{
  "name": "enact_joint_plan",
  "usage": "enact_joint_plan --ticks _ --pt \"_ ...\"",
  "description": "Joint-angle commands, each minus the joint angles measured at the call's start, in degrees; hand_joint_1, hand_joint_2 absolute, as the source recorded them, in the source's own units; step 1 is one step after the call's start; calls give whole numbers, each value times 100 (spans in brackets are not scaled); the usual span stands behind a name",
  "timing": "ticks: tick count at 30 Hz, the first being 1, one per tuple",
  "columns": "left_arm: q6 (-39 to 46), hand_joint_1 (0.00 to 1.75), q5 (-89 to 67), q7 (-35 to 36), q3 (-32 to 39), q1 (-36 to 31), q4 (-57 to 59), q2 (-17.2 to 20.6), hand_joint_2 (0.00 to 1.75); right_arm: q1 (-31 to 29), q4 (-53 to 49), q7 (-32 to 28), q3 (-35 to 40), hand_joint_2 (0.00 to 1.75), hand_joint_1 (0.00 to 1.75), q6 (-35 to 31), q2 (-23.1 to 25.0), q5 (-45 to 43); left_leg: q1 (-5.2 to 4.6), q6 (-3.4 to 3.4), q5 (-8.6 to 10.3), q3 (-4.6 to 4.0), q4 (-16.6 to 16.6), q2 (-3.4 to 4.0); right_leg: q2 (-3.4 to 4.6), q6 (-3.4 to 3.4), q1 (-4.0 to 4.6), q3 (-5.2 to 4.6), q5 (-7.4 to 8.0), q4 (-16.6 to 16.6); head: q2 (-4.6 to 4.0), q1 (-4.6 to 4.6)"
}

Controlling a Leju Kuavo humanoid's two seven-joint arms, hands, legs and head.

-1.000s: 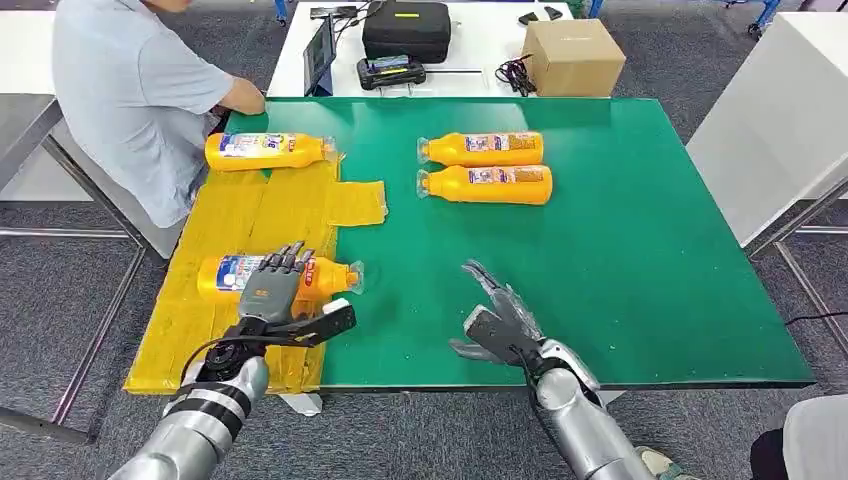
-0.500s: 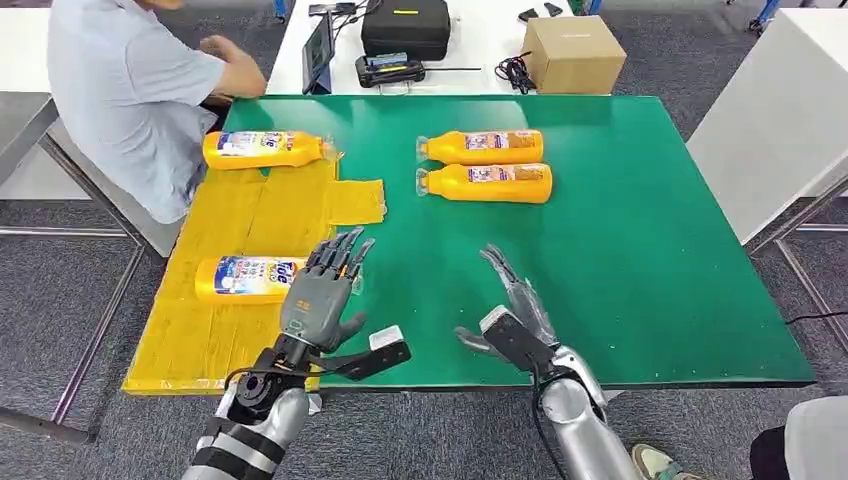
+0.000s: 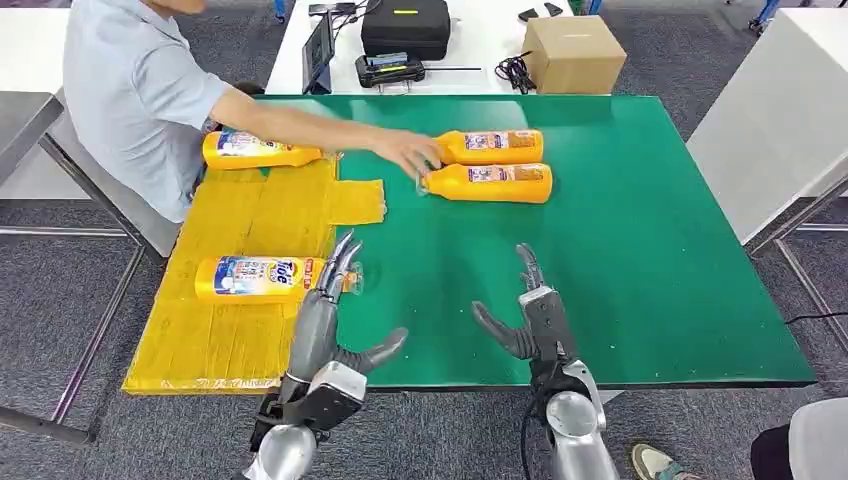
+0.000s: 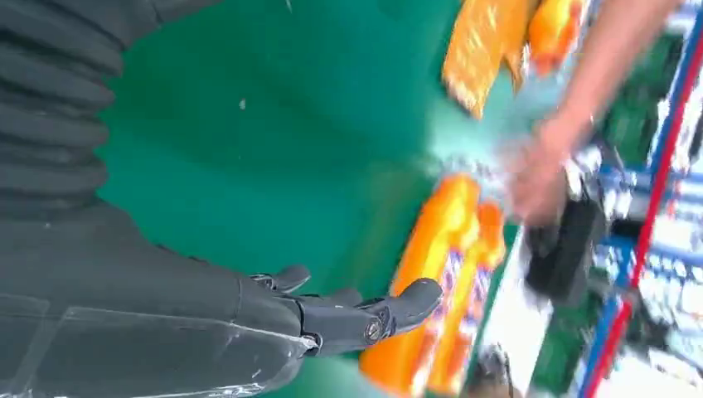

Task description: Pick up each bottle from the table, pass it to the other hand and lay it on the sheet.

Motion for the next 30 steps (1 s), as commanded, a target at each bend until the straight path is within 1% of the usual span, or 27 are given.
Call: enact_joint_plan --ticks 1,2,4,5,7,8,10,11,13,15,17,20,21,23,24,25,26,28,29,30 --pt "-234 0 551 -162 92 129 -260 -37 175 215 -833 -309 85 175 0 -667 -10 904 2 -6 -3 7 0 0 -2 -8 2 8 -4 1 0 -2" --pt "-175 0 563 -284 72 115 -266 -25 175 190 -779 -248 116 175 0 -870 -78 1259 8 -11 -13 18 6 6 2 -14 9 20 -10 2 0 0" --pt "23 0 477 -467 5 156 -437 12 175 108 -686 -197 28 175 0 -998 59 1292 4 -7 -6 13 0 9 4 -9 4 13 -4 -2 0 -2" --pt "-16 0 523 -449 -68 179 -560 35 175 84 -669 -169 95 175 0 -1405 12 1834 9 -12 -12 25 1 10 4 -15 9 26 -9 -3 0 0" --pt "-48 0 618 -453 -152 204 -677 55 175 41 -587 91 274 175 0 -1737 -186 2715 6 -9 -8 14 2 10 7 -11 7 16 -5 -1 0 0" --pt "-126 0 688 -417 -184 219 -720 73 175 13 -503 204 333 175 0 -1888 -263 3067 10 -13 -16 22 7 16 12 -16 11 24 -10 1 0 -2" --pt "-205 0 770 -413 -188 303 -823 93 175 -37 -331 447 385 175 0 -1943 -356 3562 6 -8 -7 15 -1 8 5 -10 6 18 -4 -4 0 -2" --pt "-187 0 483 -454 -250 389 -966 175 175 -42 -205 681 541 175 0 -1928 -468 4149 4 -6 -3 11 -3 8 6 -7 4 14 0 -6 0 0" --pt "-62 0 299 -540 -238 553 -1230 209 175 27 -175 696 594 175 0 -1908 -429 4139 5 -8 -6 18 -4 14 12 -9 6 19 -1 -8 0 -2" --pt "-163 0 298 -426 -172 705 -1450 214 175 81 -182 977 737 175 0 -1776 -540 4563 9 -12 -13 28 -4 20 16 -14 10 29 -5 -9 0 -2" --pt "-245 0 377 -361 -75 762 -1483 195 175 130 -118 1016 752 175 0 -1707 -583 4556 6 -7 -8 18 -5 15 12 -9 6 18 -3 -8 0 -2" --pt "-341 0 594 -188 189 755 -1297 85 175 161 -21 1039 766 175 0 -1557 -632 4493 11 -12 -12 31 -6 12 8 -14 12 34 -7 -13 0 -2" --pt "-417 0 741 -52 339 753 -1201 -13 175 152 31 1192 805 175 0 -1393 -676 4643 8 -10 -10 29 -8 13 9 -12 9 30 -5 -13 0 -2" --pt "-514 0 818 15 424 733 -1090 -37 175 136 115 1296 833 175 0 -1287 -703 4735 6 -7 -7 22 -6 10 7 -10 6 25 -3 -10 0 -2" --pt "-628 0 889 104 479 744 -1075 -63 175 123 172 1452 896 175 0 -1040 -777 4819 9 -11 -11 32 -7 15 12 -14 9 33 -5 -12 0 -2" --pt "-763 0 1107 227 529 784 -993 -75 175 83 352 1652 1032 175 0 -850 -954 5066 8 -8 -8 25 -6 13 10 -11 8 28 -2 -12 0 -2" --pt "-820 0 1247 259 555 800 -904 -77 175 47 526 1653 961 175 0 -944 -938 4939 10 -10 -9 30 -8 12 8 -13 10 35 -3 -15 0 -2" --pt "-973 0 1483 345 556 790 -793 -66 175 -80 837 1655 947 175 0 -815 -986 4750 8 -8 -6 29 -10 10 7 -10 8 33 -1 -17 0 0" --pt "-1011 0 1556 370 559 792 -780 -71 175 -108 888 1653 958 175 0 -809 -999 4735 10 -11 -9 45 -17 14 10 -14 11 49 -2 -26 0 -2" --pt "-1090 0 1706 482 574 778 -758 -80 175 -142 934 1652 972 175 0 -811 -1001 4682 7 -8 -6 31 -13 11 8 -10 7 35 -1 -18 0 0"
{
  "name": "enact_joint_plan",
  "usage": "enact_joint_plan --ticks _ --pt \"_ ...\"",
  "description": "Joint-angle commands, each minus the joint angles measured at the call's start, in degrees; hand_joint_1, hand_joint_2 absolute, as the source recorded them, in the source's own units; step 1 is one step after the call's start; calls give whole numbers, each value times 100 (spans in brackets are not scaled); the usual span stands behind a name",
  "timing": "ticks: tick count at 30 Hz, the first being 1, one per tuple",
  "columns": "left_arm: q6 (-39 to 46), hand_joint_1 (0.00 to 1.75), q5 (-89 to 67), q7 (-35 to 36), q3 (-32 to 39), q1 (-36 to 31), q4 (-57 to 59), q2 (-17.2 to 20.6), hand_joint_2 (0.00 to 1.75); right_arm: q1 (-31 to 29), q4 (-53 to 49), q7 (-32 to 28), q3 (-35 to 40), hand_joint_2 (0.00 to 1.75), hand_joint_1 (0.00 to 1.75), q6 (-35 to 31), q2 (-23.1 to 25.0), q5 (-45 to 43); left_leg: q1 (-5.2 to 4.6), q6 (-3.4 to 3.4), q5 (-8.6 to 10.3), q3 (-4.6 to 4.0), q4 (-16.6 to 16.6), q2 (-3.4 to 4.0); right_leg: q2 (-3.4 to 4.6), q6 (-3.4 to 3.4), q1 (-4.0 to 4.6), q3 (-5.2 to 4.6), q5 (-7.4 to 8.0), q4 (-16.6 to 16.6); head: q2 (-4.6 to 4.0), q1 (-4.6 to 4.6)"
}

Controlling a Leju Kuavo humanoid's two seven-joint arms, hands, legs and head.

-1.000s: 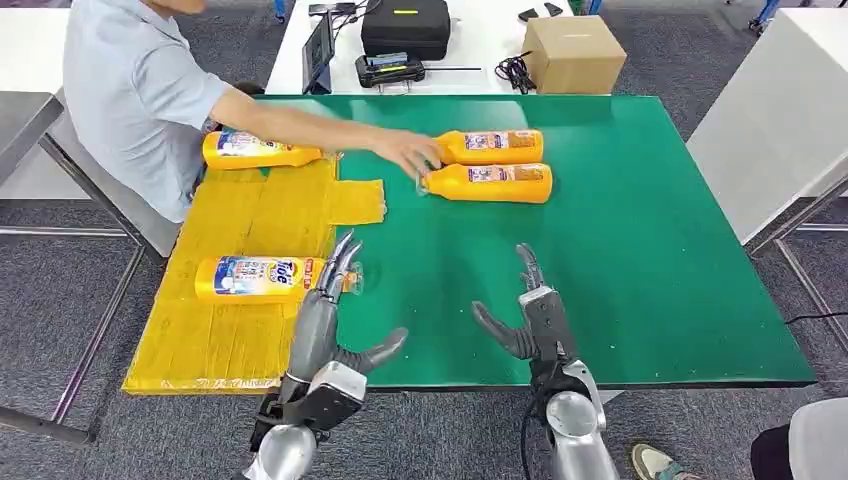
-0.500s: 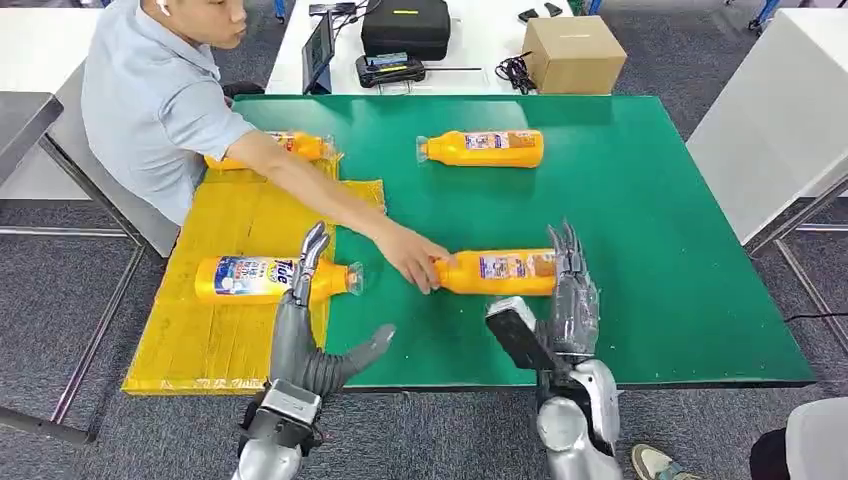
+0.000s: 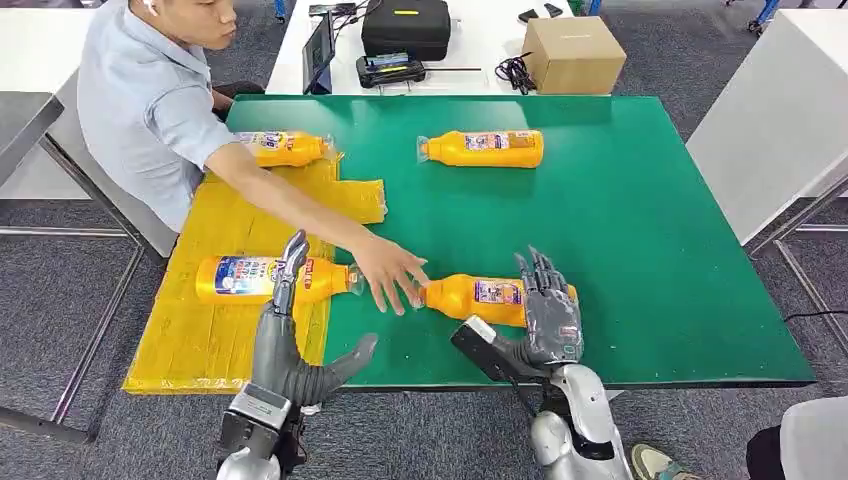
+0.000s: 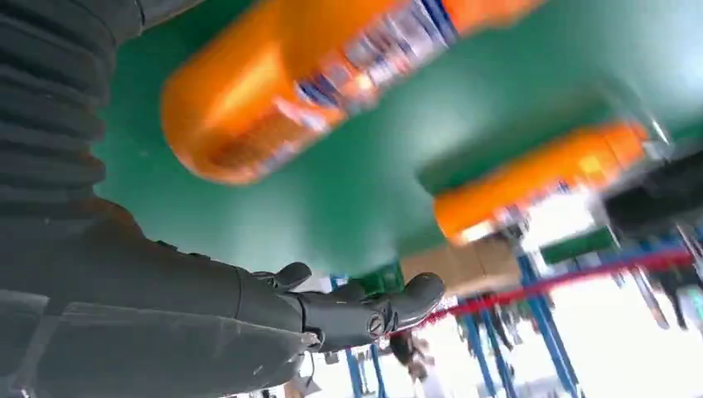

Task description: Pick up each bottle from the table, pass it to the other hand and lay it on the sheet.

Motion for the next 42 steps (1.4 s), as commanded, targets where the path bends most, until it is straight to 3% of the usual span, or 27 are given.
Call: enact_joint_plan --ticks 1,13,20,36,42 --pt "-452 0 781 408 370 60 550 -110 175 -406 1252 193 297 175 0 272 -507 -163 6 -7 -6 27 -10 10 8 -9 7 28 -1 -15 0 2" --pt "-745 0 1140 892 240 128 756 11 175 -900 1458 1171 653 175 0 -6 -670 1004 3 -7 -5 20 -6 16 13 -8 4 16 1 -8 0 0" --pt "-814 0 1224 1005 219 161 765 37 175 -1004 1527 1320 517 175 0 -8 -579 1296 0 -5 -2 13 -6 7 5 -6 1 10 -1 -5 0 0" --pt "-853 0 1437 1152 97 78 1038 130 175 -1330 2330 1056 311 175 0 219 -673 657 5 -9 -6 27 -8 6 3 -11 6 27 -4 -11 0 0" --pt "-893 0 1335 1298 61 167 863 -49 175 -1478 2470 1072 339 175 0 339 -815 481 7 -10 -9 24 -2 9 5 -12 8 24 -5 -7 0 0"
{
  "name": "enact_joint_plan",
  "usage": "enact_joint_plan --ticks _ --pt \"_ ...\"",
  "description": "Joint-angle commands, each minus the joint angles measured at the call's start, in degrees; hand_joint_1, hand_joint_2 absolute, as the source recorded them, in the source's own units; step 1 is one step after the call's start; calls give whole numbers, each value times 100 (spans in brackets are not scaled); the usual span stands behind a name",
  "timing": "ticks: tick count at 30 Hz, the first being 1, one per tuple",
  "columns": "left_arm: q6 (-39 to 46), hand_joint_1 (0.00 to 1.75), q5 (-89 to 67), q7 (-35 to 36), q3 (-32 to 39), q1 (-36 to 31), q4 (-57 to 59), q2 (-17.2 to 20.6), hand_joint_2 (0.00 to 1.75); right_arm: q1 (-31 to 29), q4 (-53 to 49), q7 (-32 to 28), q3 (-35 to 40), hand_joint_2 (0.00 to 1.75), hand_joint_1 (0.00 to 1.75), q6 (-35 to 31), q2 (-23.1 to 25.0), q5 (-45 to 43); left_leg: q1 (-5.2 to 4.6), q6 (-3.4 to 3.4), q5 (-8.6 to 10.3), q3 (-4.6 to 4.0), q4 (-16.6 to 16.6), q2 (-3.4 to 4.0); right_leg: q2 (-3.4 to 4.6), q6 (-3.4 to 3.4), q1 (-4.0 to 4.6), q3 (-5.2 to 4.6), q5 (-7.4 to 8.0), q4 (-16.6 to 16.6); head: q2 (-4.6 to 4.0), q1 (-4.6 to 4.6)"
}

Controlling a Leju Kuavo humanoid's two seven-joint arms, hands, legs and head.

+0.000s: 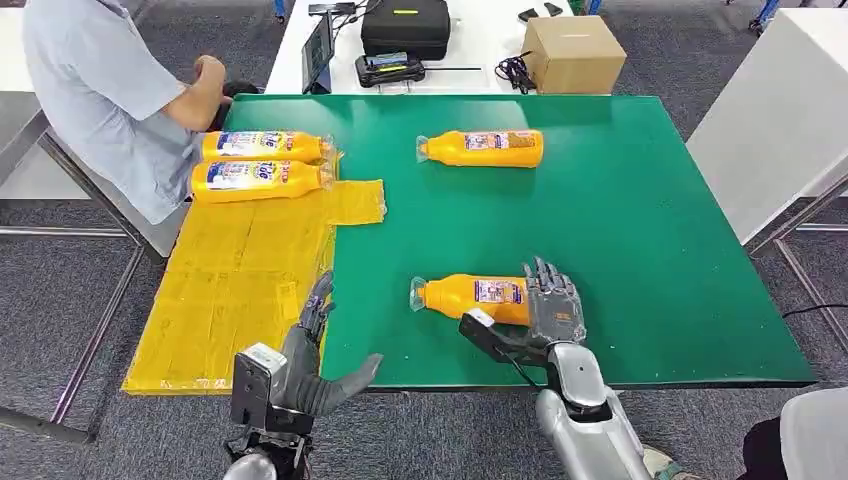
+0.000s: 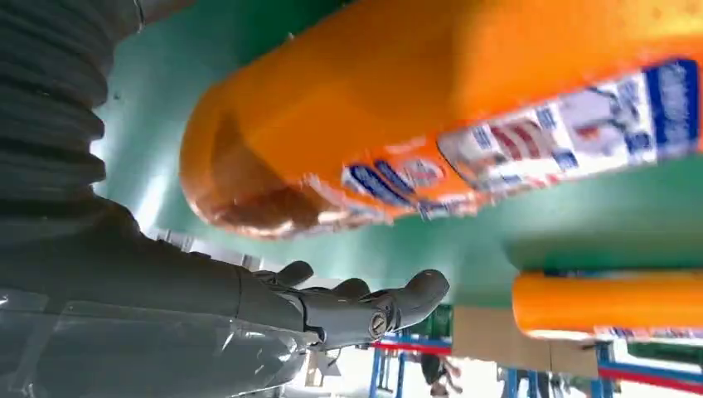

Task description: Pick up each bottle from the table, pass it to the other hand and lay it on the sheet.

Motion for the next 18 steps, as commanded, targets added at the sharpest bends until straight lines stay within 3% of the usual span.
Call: enact_joint_plan --ticks 1,18 --pt "-26 0 -81 151 -140 -9 185 -32 175 -459 739 -6 -4 175 0 151 -221 -140 4 -8 -6 17 -3 4 2 -9 5 18 -4 -5 0 0" --pt "-66 0 -94 153 -199 -81 338 186 175 -750 1018 24 199 175 0 174 -267 -107 7 -12 -9 27 -5 9 5 -14 8 26 -6 -6 0 0"
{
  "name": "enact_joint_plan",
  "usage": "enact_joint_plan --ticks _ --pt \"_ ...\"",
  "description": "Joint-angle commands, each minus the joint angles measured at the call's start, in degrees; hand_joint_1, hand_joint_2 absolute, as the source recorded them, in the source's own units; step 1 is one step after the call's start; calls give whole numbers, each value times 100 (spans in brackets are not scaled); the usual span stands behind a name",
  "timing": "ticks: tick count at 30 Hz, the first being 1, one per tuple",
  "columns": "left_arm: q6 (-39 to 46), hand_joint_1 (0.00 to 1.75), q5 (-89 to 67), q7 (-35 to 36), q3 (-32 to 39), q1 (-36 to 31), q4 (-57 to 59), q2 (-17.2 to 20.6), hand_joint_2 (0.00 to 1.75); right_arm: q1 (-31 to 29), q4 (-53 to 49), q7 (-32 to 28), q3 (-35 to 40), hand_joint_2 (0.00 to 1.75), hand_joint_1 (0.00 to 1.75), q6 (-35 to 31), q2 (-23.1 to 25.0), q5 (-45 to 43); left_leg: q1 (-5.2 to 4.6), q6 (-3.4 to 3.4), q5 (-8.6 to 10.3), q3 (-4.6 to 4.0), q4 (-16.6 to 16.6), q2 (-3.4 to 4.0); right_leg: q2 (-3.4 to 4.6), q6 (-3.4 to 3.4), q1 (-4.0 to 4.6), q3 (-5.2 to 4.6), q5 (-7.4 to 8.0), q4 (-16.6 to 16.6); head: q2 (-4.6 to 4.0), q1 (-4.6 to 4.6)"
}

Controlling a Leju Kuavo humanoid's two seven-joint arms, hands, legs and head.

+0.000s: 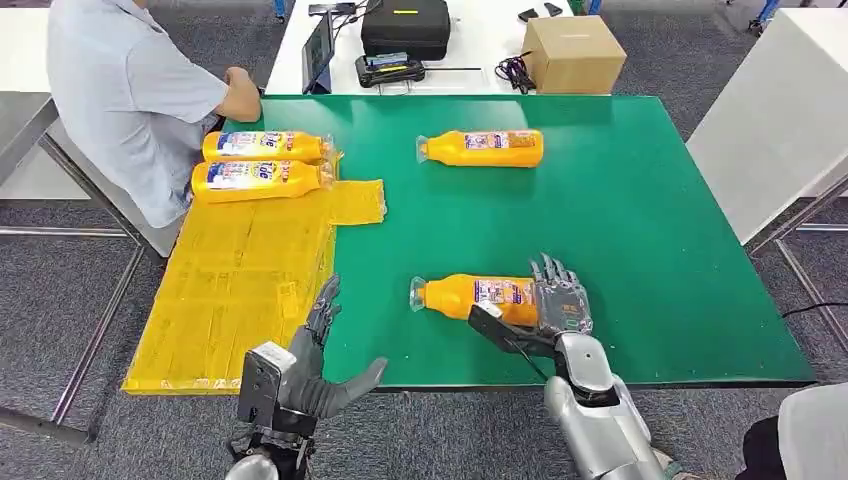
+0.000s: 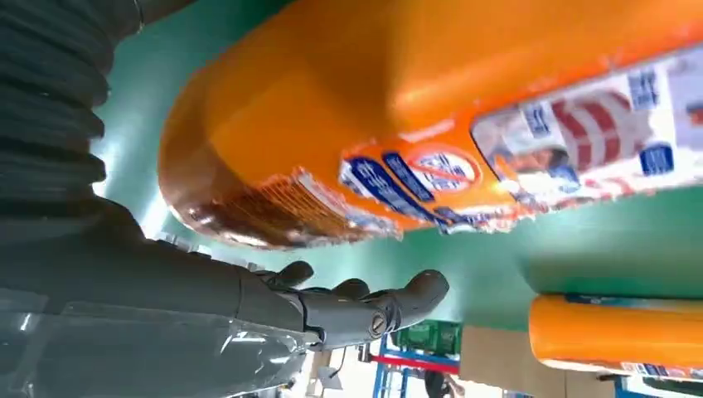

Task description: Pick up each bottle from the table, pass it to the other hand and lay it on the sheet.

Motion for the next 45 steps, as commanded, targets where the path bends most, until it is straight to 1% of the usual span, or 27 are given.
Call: enact_joint_plan --ticks 1,2,3,5,9,10,11,12,13,15,17,19,20,21,24,28,29,33,35,36,37,39,40,41,42,44,45 --pt "6 0 35 0 -151 -81 316 162 175 -360 556 17 186 175 0 23 -86 0 4 -10 -7 21 -4 8 5 -12 5 19 -5 -5 0 0" --pt "6 0 35 0 -151 -81 316 162 175 -360 556 17 186 175 0 23 -86 0 1 -5 -2 11 -5 5 4 -7 1 9 -1 -5 0 0" --pt "6 0 35 0 -151 -81 316 162 175 -360 556 17 186 175 0 23 -86 0 6 -11 -10 26 -5 11 8 -14 7 25 -5 -8 0 0" --pt "6 0 35 0 -151 -81 316 162 175 -360 556 17 186 175 0 23 -86 0 2 -6 -3 12 -5 5 3 -7 3 11 -2 -5 0 0" --pt "21 0 57 -23 -200 -110 350 183 175 -414 642 19 186 175 0 67 -95 -76 6 -11 -9 25 -5 12 9 -14 7 23 -5 -7 0 0" --pt "59 0 83 -18 -185 -72 290 52 175 -436 725 -40 140 175 0 129 -104 -193 12 -16 -15 32 -1 15 11 -19 13 33 -8 -8 0 0" --pt "72 0 79 -20 -195 -58 255 35 175 -454 784 -72 121 175 0 176 -103 -264 4 -9 -6 20 -5 8 5 -11 5 19 -3 -6 0 0" --pt "72 0 65 5 -236 -55 233 10 175 -494 905 -133 117 175 58 228 -135 -341 3 -7 -5 15 -3 5 3 -9 4 15 -3 -5 0 0" --pt "72 0 58 17 -257 -61 234 7 175 -517 984 -157 115 175 175 261 -149 -383 7 -11 -10 24 -2 8 5 -14 8 24 -6 -5 0 0" --pt "94 0 56 22 -295 -135 342 14 175 -626 1402 -416 103 175 175 436 -258 -715 5 -8 -6 17 -2 4 1 -9 6 18 -3 -6 0 0" --pt "55 0 108 -24 -328 -242 503 44 175 -656 1727 -840 77 175 175 478 -380 -1164 8 -11 -10 25 0 4 0 -14 9 28 -7 -7 0 0" --pt "49 0 120 -39 -330 -271 545 43 175 -647 1777 -927 82 175 175 479 -423 -1232 7 -9 -4 30 -6 -13 -18 -11 9 37 -6 -14 0 0" --pt "24 0 157 -83 -338 -330 640 42 175 -645 1877 -1075 104 175 175 469 -456 -1367 6 -7 -1 24 -6 -12 -15 -8 6 27 -4 -12 0 0" --pt "23 0 167 -92 -342 -343 665 43 175 -647 1903 -1108 115 175 175 469 -461 -1412 9 -10 -2 31 -6 -19 -22 -12 10 39 -6 -16 0 0" --pt "2 0 195 -129 -388 -411 743 48 175 -654 2016 -1233 166 175 175 578 -526 -1664 7 -9 -4 48 -7 -4 -10 -11 8 50 -4 -17 0 2" --pt "-11 0 204 -156 -435 -464 813 57 175 -641 2102 -1411 188 175 175 679 -595 -2064 10 -8 -1 60 -6 -13 -19 -11 11 62 -2 -20 0 0" --pt "-13 0 207 -162 -439 -468 818 55 175 -631 2104 -1429 180 175 175 688 -606 -2097 5 -5 -4 69 -6 -6 -11 -8 7 65 -2 -17 0 0" --pt "-19 0 206 -186 -460 -486 839 55 175 -596 2077 -1520 182 175 175 740 -639 -2270 9 -10 -3 93 -9 -13 -22 -14 11 87 -1 -24 0 0" --pt "-25 0 206 -220 -468 -505 854 54 175 -551 1982 -1707 95 175 175 846 -631 -2565 6 -5 -8 107 -5 -9 -16 -9 7 87 -3 -18 0 0" --pt "-25 0 269 -313 -435 -518 878 20 175 -433 1725 -1985 42 175 175 962 -621 -2957 11 -9 -6 105 -5 -16 -24 -15 13 87 -2 -22 0 2" --pt "-19 0 288 -333 -421 -520 887 6 175 -395 1628 -2003 55 175 175 970 -611 -3009 9 -5 -8 108 -4 -16 -23 -12 11 82 -4 -20 0 0" --pt "76 0 494 -493 -290 -522 904 -139 175 -209 1110 -2299 30 175 175 1076 -560 -3452 12 -8 -7 107 -7 -17 -24 -15 14 81 -2 -25 0 0" --pt "147 0 577 -512 -309 -608 1011 -71 175 -140 857 -2434 12 175 175 1169 -502 -3670 10 -6 -9 112 -8 -7 -15 -12 11 91 -1 -23 0 2" --pt "207 0 788 -530 -282 -715 1225 -50 175 -66 562 -2504 1 175 175 1399 -456 -4035 9 -5 -14 114 -3 2 -5 -10 10 103 -2 -18 0 2" --pt "54 0 1183 -447 -214 -803 1476 -63 175 -27 269 -2686 -65 175 175 1572 -325 -4487 11 -9 -13 113 -6 4 -6 -16 13 104 -1 -21 0 0" --pt "-293 0 1910 -422 -137 -917 1884 -50 175 -115 -139 -2681 74 175 175 1699 -58 -4832 5 -9 -14 115 -6 31 20 -14 7 95 2 -13 0 0" --pt "-355 0 2150 -462 -54 -865 1925 -170 175 -135 -252 -2695 150 175 175 1719 45 -4918 7 -14 -13 112 -7 29 18 -20 10 92 2 -13 0 0"
